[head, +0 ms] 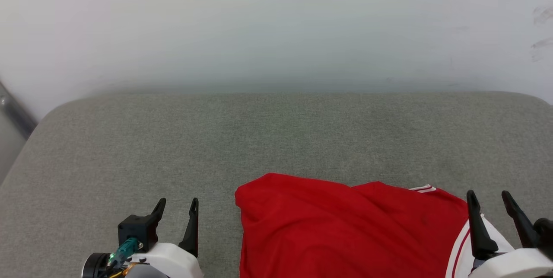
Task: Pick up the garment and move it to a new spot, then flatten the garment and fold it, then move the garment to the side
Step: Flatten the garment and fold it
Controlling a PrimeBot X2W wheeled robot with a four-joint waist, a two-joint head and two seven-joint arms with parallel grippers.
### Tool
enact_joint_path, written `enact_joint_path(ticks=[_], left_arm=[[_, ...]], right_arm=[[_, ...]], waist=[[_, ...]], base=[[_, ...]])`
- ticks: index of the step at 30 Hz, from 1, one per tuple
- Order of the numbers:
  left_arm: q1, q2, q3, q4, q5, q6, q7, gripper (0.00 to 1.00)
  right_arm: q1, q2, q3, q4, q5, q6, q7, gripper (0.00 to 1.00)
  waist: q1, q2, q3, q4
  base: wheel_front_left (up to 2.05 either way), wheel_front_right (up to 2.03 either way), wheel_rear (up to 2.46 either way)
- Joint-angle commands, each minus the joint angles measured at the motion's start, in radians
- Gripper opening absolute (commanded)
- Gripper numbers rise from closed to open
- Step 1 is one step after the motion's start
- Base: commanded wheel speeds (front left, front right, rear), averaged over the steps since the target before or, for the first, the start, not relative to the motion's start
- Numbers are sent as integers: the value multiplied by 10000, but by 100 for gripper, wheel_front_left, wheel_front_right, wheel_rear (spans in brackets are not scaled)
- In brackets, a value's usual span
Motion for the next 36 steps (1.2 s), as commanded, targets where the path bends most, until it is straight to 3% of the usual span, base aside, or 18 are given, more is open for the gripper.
enact_joint_path(ticks=[1, 6, 11, 18, 22, 29, 30, 31, 32, 33, 36], left_arm=[[120, 50, 31, 18, -27, 35, 47, 100], [-302, 109, -36, 115, -108, -200, 269, 100], [-1591, 45, -500, 344, -49, -968, 1135, 100], [-3544, 261, -1453, 1510, -313, -2387, 3925, 100], [-3955, 553, -1822, 2226, -546, -2878, 5450, 100], [-4280, 755, -2270, 3009, -977, -3485, 7186, 100], [-4216, 752, -2594, 3399, -1133, -3714, 8058, 96], [-4111, 726, -2727, 3523, -1212, -3783, 8337, 51], [-4001, 656, -2817, 3604, -1329, -3850, 8534, 36], [-3962, 619, -2925, 3632, -1323, -3919, 8649, 0], [-3868, 533, -2993, 3610, -1229, -3847, 8488, 0]], right_arm=[[158, 67, 106, -188, -81, -3, 8, 100], [450, 238, 550, -932, -148, -3, 238, 100], [516, 331, 831, -1527, -187, -3, 420, 100], [259, 373, 1215, -1769, -134, -3, 537, 100], [110, 381, 1421, -1732, -111, -3, 540, 100], [-119, 401, 1542, -1609, -13, -3, 405, 100], [-229, 411, 1607, -1525, 24, -1, 350, 100], [-259, 412, 1623, -1493, 39, -3, 317, 100], [-275, 410, 1590, -1465, 58, -3, 285, 100], [-281, 415, 1565, -1432, 73, -3, 267, 100], [-259, 427, 1495, -1374, 107, -3, 212, 100]], waist=[[1, 0, 7, -69], [1, 0, 102, -253], [1, 0, 390, -429], [1, 0, 873, -962], [1, 0, 1109, -1366], [1, 0, 1572, -1789], [1, 0, 1700, -1925], [1, 0, 1715, -1960], [1, 0, 1722, -1984], [1, 0, 1733, -2004], [1, 0, 1748, -2013]], base=[[0, 0, 0], [0, 0, 0], [0, 0, 0], [0, 0, 0], [0, 0, 0], [0, 0, 0], [0, 0, 0], [0, 0, 0], [0, 0, 0], [0, 0, 0], [0, 0, 0]])
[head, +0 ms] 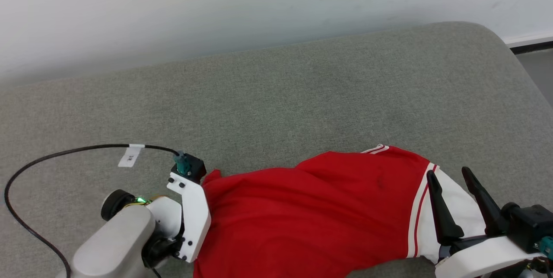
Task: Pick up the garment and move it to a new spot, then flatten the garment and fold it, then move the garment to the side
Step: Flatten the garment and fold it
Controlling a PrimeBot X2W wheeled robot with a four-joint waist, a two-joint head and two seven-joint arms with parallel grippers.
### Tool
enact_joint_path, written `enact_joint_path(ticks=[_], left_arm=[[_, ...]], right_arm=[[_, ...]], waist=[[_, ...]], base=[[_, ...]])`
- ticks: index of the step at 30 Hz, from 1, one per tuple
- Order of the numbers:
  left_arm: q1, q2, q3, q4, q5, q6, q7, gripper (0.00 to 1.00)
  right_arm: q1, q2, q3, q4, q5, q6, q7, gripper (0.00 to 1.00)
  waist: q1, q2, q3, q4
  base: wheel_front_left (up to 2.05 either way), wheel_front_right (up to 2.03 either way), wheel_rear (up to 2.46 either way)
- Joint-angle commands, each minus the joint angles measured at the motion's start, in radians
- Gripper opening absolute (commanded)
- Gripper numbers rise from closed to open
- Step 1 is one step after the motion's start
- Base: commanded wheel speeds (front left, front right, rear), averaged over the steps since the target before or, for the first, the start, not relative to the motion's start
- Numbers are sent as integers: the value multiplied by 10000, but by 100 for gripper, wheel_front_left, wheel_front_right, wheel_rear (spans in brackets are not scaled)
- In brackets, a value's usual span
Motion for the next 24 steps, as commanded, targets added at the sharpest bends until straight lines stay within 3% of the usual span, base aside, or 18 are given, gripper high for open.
enact_joint_path(ticks=[1, 9, 15, 19, 24], left_arm=[[567, -124, -239, 209, 161, 128, -189, 0], [13, -43, 228, -1268, 1378, 1177, -2712, 0], [393, 46, -50, -3456, 2157, 1658, -3480, 0], [831, 6, -584, -4623, 2411, 1654, -3382, 0], [1655, -241, -1798, -5863, 2446, 1222, -2906, 0]], right_arm=[[-69, 50, -63, 57, 29, -3, -44, 100], [162, 53, -432, 72, -101, -3, 115, 100], [434, 53, -708, -45, -47, -3, 279, 100], [606, 54, -820, -134, -2, -1, 314, 100], [797, 53, -970, -241, 51, -3, 426, 100]], waist=[[0, -1, -24, 32], [0, -1, -590, 675], [0, -1, -1091, 1254], [0, -1, -1262, 1488], [0, -1, -1371, 1742]], base=[[0, 0, 0], [0, 0, 0], [0, 0, 0], [0, 0, 0], [0, 0, 0]])
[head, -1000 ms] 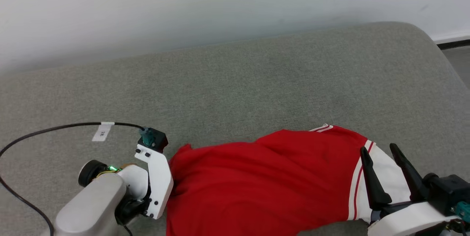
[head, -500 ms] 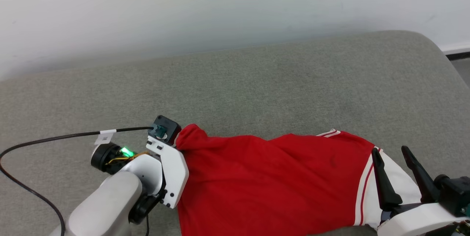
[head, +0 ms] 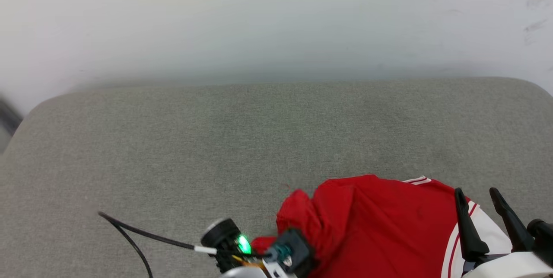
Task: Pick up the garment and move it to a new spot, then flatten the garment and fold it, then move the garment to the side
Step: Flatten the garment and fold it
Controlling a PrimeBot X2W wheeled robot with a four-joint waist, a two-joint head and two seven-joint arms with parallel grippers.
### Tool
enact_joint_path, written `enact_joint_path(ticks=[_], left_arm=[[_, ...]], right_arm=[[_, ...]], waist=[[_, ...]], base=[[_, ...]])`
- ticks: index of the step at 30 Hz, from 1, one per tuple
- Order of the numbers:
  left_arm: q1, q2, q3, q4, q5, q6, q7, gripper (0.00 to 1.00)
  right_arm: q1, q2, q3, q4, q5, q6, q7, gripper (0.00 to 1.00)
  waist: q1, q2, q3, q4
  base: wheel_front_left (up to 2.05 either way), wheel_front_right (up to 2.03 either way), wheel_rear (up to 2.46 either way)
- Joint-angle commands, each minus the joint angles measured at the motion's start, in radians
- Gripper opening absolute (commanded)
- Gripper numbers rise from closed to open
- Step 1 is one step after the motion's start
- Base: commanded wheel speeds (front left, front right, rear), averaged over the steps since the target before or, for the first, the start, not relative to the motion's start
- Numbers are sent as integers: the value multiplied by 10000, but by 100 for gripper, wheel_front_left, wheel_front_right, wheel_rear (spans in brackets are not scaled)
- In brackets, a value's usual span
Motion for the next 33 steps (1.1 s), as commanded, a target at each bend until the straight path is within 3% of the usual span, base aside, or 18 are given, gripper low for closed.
enact_joint_path(ticks=[1, 5, 11, 12, 13, 21, 28, 33], left_arm=[[148, -61, -136, -45, 38, -97, 61, 0], [619, -374, -1076, 182, -166, -622, 416, 0], [1114, -1012, -1868, 1584, -680, -1147, 652, 0], [1138, -1128, -1856, 1835, -731, -1145, 572, 63], [1142, -1252, -1802, 2038, -767, -1095, 434, 100], [852, -1569, -1328, 2195, -384, -714, -939, 100], [641, -1172, -705, 865, -131, -131, -1481, 100], [388, -825, 40, 720, -210, 400, -1599, 100]], right_arm=[[87, 19, -30, -31, 23, -3, 25, 100], [102, 20, 28, -59, 65, -3, 79, 100], [-50, 20, 198, -115, 56, -1, 147, 100], [-74, 20, 217, -123, 52, -3, 160, 100], [-103, 20, 228, -142, 52, -3, 152, 100], [13, 21, 111, -274, 98, -3, 92, 100], [56, 21, 56, -307, 163, -3, 73, 100], [36, 21, 75, -269, 215, -3, 48, 100]], waist=[[0, 0, -33, 86], [0, 0, -46, 123], [0, 0, 42, -12], [0, 0, 66, -38], [0, 0, 88, -59], [0, 0, 8, 114], [0, 0, -202, 305], [0, 0, -227, 287]], base=[[0, 0, 0], [0, 0, 0], [0, 0, 0], [0, 0, 0], [0, 0, 0], [0, 0, 0], [0, 0, 0], [0, 0, 0]])
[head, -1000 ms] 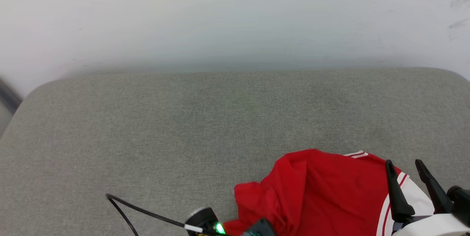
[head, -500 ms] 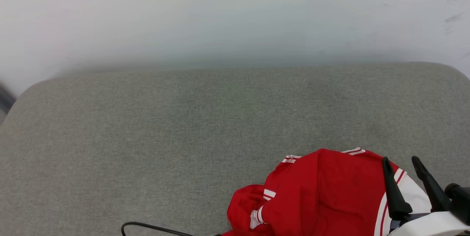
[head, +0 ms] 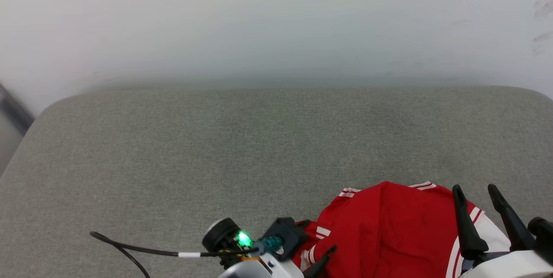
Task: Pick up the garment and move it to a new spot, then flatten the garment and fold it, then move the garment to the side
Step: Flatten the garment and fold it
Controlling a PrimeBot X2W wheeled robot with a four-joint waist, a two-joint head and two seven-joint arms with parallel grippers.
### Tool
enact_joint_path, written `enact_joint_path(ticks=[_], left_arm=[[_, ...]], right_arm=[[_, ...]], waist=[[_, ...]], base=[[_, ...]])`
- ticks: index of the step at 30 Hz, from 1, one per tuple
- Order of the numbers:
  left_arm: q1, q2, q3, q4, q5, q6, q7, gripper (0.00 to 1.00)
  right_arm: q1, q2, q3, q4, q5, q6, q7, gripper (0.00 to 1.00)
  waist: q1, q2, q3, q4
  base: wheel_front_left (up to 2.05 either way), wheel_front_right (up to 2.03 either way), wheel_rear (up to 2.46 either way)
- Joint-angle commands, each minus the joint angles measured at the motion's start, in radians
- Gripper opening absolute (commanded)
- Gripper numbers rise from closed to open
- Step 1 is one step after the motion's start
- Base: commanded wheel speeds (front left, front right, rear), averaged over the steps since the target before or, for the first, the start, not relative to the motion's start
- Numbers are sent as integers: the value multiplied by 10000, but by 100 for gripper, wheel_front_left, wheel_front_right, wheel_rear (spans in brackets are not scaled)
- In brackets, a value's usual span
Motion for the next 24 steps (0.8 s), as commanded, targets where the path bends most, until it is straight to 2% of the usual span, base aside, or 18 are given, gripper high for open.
enact_joint_path(ticks=[1, 3, 6, 14, 21, 22, 23, 24], left_arm=[[-189, 136, 186, 67, -71, 95, -4, 100], [-452, 304, 435, 239, -23, 180, 77, 100], [-805, 516, 548, 655, -196, -32, 466, 100], [-1825, 763, 14, 1976, -713, -1311, 2328, 100], [-2317, 602, -493, 3290, -1132, -1876, 3426, 100], [-2370, 591, -586, 3446, -1223, -1942, 3604, 84], [-2394, 558, -650, 3588, -1327, -1973, 3757, 51], [-2404, 543, -744, 3724, -1380, -2021, 3883, 38]], right_arm=[[20, 21, 17, 4, 50, -3, -34, 100], [16, 21, 32, 5, 28, -1, -12, 100], [-76, 21, 84, -3, -56, -3, 22, 100], [-376, 20, 199, 83, -36, -3, -31, 100], [-649, 20, 312, 354, 70, -3, -125, 100], [-671, 20, 331, 399, 86, -1, -140, 100], [-669, 21, 339, 427, 92, -1, -158, 100], [-655, 20, 331, 470, 90, -3, -170, 100]], waist=[[0, 0, 27, -27], [0, 0, 112, -77], [0, 0, 284, -220], [0, 0, 937, -680], [0, 0, 1287, -1095], [0, 0, 1306, -1139], [0, 0, 1315, -1177], [0, 0, 1321, -1205]], base=[[0, 0, 0], [0, 0, 0], [0, 0, 0], [0, 0, 0], [0, 0, 0], [0, 0, 0], [0, 0, 0], [0, 0, 0]])
